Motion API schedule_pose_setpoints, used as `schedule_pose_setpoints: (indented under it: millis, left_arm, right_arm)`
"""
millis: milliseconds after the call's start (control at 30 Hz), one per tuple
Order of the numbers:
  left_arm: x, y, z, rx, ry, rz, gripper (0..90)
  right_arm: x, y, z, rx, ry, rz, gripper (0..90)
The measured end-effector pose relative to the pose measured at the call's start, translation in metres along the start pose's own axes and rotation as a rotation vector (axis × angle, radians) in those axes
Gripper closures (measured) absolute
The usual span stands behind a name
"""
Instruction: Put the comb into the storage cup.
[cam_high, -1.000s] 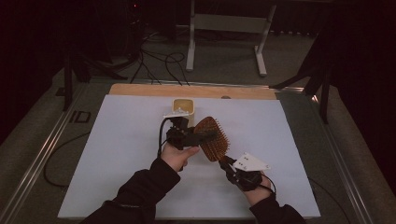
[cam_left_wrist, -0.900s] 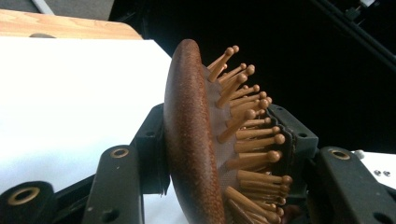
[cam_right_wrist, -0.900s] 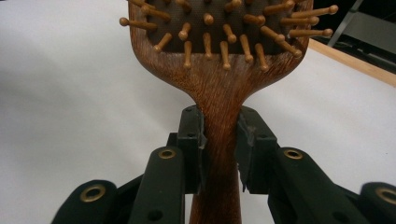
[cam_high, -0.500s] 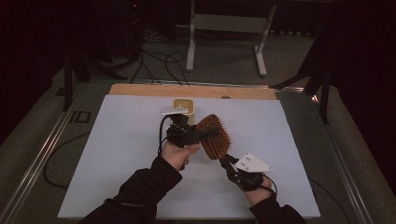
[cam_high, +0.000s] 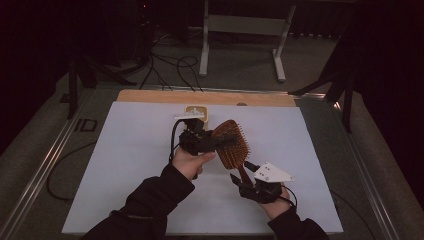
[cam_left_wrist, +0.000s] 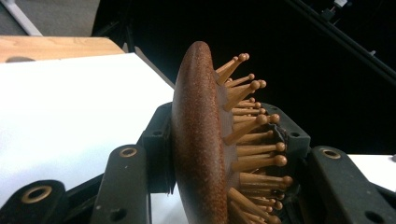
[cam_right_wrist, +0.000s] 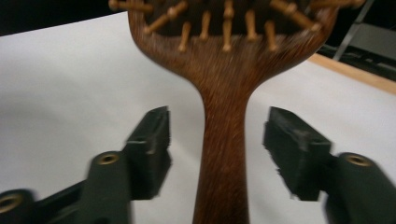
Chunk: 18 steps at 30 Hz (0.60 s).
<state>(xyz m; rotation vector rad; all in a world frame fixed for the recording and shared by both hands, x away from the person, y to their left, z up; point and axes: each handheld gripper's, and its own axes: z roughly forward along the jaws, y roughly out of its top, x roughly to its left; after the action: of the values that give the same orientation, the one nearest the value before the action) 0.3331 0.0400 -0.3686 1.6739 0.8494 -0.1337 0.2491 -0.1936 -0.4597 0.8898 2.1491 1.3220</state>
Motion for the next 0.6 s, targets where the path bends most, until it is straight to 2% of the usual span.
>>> schedule_pose_setpoints:
  millis: [233,333,600]
  left_arm:
    - [0.000,0.007,-0.007,-0.018,0.015,0.015,53.1]
    - [0.001,0.009,-0.010,-0.022,0.019,0.023,53.1]
    - [0.005,0.017,-0.023,-0.041,0.038,0.031,53.1]
  right_arm:
    - [-0.002,-0.001,0.001,0.004,0.056,0.025,13.6]
    - [-0.004,-0.002,0.000,0.011,0.102,0.036,10.8]
    - [-0.008,-0.007,-0.004,0.009,0.126,0.013,9.7]
